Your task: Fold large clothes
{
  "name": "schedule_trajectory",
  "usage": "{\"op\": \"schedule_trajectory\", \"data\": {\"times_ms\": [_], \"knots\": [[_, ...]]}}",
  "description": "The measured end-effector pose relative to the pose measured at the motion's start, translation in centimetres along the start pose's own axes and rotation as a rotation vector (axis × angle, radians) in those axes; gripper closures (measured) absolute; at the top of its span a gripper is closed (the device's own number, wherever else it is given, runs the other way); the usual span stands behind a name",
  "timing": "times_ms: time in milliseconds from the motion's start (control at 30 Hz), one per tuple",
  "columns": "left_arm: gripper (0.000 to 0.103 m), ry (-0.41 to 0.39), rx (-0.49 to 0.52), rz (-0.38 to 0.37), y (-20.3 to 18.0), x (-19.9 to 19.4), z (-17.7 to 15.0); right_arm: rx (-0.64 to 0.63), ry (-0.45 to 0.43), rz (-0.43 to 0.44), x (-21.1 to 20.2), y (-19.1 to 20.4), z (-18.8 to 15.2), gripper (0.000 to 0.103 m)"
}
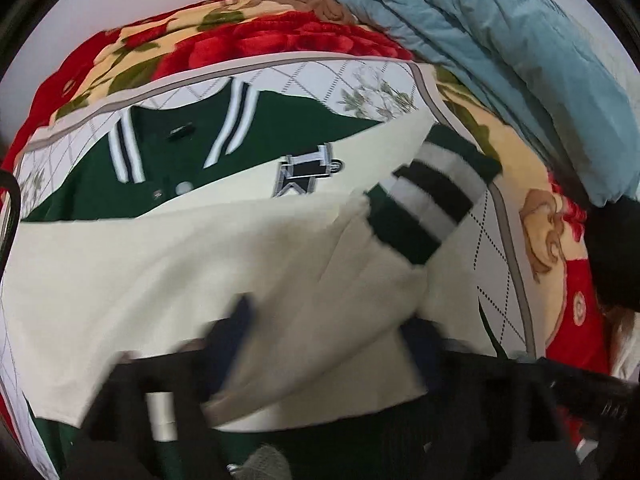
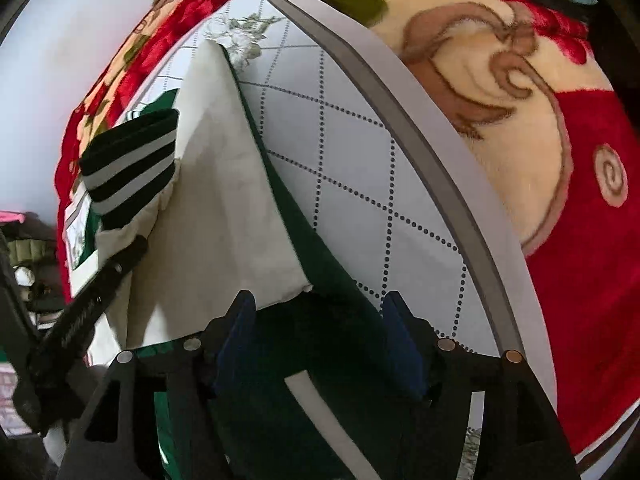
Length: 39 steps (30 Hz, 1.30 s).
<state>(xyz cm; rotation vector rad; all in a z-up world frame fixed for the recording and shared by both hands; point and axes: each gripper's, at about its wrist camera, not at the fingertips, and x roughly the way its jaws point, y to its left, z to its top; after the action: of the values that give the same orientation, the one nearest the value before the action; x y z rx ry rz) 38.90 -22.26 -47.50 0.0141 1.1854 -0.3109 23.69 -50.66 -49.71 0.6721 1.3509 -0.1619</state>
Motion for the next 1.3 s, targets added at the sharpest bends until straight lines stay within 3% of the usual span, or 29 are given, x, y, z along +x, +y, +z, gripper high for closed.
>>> {"op": "schedule_trajectory", "data": {"times_ms": [133, 200, 333, 467, 500, 533, 567, 633, 733, 767, 833, 900, 967, 1000, 1033, 1100, 1200, 1300], "knots": [[0.008, -0.024, -0.045, -0.002, 3.0, -2.8, -0.8, 0.018, -0.012, 0.067, -1.9, 1.1, 0.4, 0.035], [0.008, -0.039, -0.078, 0.035, 5.2, -4.7, -1.4, 0.032, -0.013, 0.130, -2.4, 2.5, 1.1, 0.035], [0.008, -0.043, -0.134, 0.257, 10.9, -6.2, -2.9, -0.010, 0.006, 0.152, 0.3, 6.2, 3.9, 0.035], [0.008, 0.021, -0.186, 0.470, 18.0, -3.9, -3.8, -0.060, 0.069, 0.147, 5.8, 10.8, 6.3, 0.035], [0.008, 0.039, -0.201, 0.506, 19.6, -3.1, -3.9, -0.088, 0.096, 0.114, 7.3, 11.6, 6.7, 0.044], [0.008, 0.054, -0.210, 0.532, 21.0, -2.4, -4.0, -0.115, 0.099, 0.082, 8.2, 12.4, 7.0, 0.073], [0.008, 0.066, -0.215, 0.554, 22.2, -1.8, -4.1, -0.143, 0.101, 0.049, 8.8, 13.1, 7.2, 0.086], [0.008, 0.080, -0.234, 0.578, 23.9, -1.3, -4.3, -0.158, 0.059, 0.003, 8.3, 14.0, 7.5, 0.096], [0.008, 0.063, -0.266, 0.567, 24.2, -2.0, -4.4, -0.125, -0.060, -0.068, 5.9, 13.9, 8.1, 0.097], [0.008, 0.052, -0.261, 0.574, 23.8, -2.4, -4.6, -0.103, -0.088, -0.099, 5.5, 13.3, 8.5, 0.097], [0.008, 0.054, -0.268, 0.571, 23.7, -3.1, -5.0, -0.063, -0.035, -0.159, 6.7, 12.2, 9.4, 0.096], [0.008, 0.068, -0.290, 0.548, 23.5, -3.9, -5.7, -0.059, 0.029, -0.132, 7.4, 12.1, 9.4, 0.096], [0.008, 0.073, -0.309, 0.515, 22.7, -5.4, -6.8, -0.092, 0.040, -0.082, 6.1, 12.7, 8.7, 0.088], [0.008, 0.072, -0.310, 0.508, 22.2, -6.1, -7.4, -0.119, 0.030, -0.065, 5.0, 13.0, 8.1, 0.080], [0.008, 0.071, -0.308, 0.499, 21.4, -7.2, -8.5, -0.142, 0.016, -0.046, 4.0, 13.2, 7.5, 0.064], [0.008, 0.079, -0.302, 0.489, 20.6, -8.6, -9.9, -0.182, -0.028, 0.034, 1.0, 13.3, 5.1, 0.043], [0.008, 0.120, -0.307, 0.472, 19.0, -10.8, -13.6, -0.223, -0.033, 0.165, -1.8, 13.5, 0.8, 0.041], [0.008, 0.179, -0.291, 0.442, 17.5, -11.5, -17.6, -0.226, 0.114, 0.191, -1.3, 13.8, -5.5, 0.041]]}}
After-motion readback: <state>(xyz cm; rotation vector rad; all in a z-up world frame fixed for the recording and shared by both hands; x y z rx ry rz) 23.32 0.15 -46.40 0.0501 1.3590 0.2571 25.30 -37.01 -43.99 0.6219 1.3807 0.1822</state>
